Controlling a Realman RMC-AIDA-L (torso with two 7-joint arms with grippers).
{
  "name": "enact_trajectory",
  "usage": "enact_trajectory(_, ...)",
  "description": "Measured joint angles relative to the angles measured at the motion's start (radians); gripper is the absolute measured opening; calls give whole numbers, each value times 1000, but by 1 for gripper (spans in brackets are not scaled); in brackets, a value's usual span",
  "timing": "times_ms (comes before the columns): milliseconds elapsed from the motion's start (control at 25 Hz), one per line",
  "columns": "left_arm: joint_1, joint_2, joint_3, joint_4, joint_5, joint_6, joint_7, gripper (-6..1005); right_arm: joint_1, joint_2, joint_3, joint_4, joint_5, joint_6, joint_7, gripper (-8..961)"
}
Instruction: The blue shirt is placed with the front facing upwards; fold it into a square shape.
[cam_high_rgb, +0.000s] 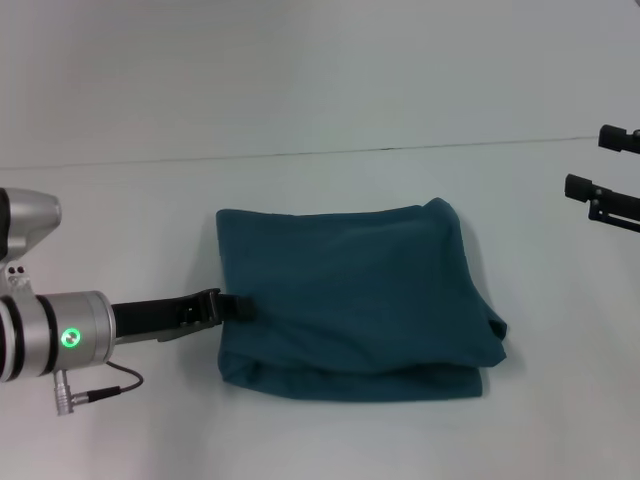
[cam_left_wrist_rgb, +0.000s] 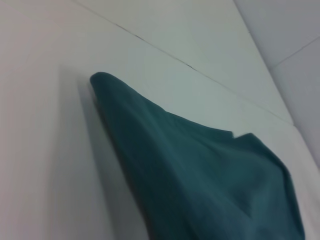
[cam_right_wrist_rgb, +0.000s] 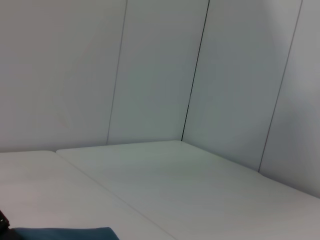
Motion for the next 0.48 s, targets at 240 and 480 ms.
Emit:
enact_trajectory(240, 5, 1, -52, -10, -17, 68, 19, 172, 10, 5, -10, 0, 0, 13, -3, 773)
enact_trajectory(480, 17, 2, -98, -26, -13, 84, 22, 211, 14, 7, -25, 1, -1, 20, -6, 774)
